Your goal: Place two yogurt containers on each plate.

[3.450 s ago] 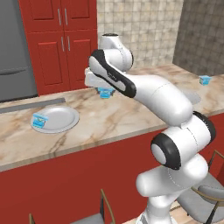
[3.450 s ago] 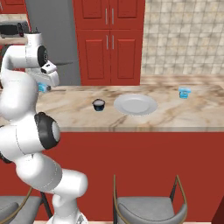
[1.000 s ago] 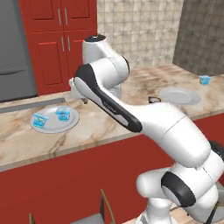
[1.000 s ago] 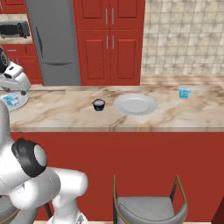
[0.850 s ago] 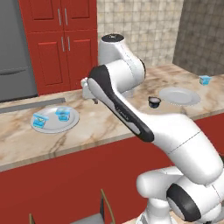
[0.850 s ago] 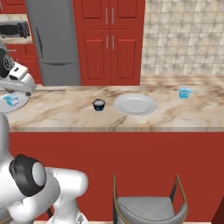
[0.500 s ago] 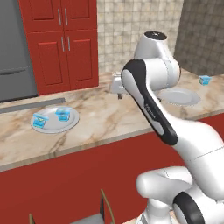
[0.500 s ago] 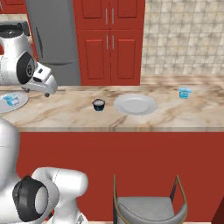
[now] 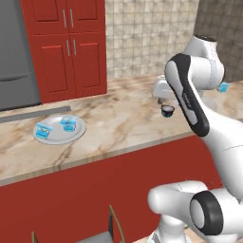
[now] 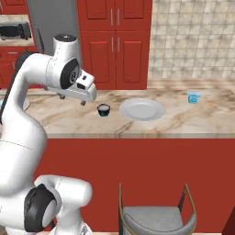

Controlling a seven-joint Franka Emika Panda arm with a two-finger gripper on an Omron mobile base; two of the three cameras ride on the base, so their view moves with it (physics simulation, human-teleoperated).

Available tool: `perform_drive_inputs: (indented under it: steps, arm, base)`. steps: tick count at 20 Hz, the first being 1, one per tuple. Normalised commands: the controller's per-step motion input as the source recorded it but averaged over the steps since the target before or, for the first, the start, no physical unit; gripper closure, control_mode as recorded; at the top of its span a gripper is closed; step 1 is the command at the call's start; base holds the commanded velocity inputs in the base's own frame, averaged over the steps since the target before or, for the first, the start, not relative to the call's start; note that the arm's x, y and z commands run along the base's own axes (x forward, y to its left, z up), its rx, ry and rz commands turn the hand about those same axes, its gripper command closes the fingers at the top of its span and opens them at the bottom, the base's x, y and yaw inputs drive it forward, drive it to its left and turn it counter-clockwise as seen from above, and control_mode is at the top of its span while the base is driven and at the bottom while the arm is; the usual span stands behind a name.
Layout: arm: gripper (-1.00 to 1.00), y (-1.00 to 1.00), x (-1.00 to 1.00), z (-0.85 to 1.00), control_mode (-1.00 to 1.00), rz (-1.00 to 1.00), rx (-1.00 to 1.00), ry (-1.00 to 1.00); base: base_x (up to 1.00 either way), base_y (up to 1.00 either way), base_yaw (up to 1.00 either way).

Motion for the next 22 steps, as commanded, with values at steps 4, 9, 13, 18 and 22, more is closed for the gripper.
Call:
perform_drive_inputs:
  steps: [4,9,13,18,22]
  arm:
    - [-1.0,-0.6,0.79,-0.32,-1.0,0.02,-0.04,0.05]
    - [-1.0,-0.13,0.2,-0.61,-1.0,0.0,-0.25,0.1]
    - [-1.0,-0.05,0.39,-0.39,-1.0,0.0,-0.16,0.0]
    - [-1.0,-0.13,0.65,-0.21,-1.0,0.0,-0.01,-0.05]
    - [-1.0,-0.16,0.86,-0.01,-1.0,-0.01,0.03,0.0]
  base:
    - [0.0,0.0,0.0]
    - [0.0,0.0,0.0]
    - [0.0,0.0,0.0]
    - [0.0,0.0,0.0]
    - [0.0,0.0,0.0]
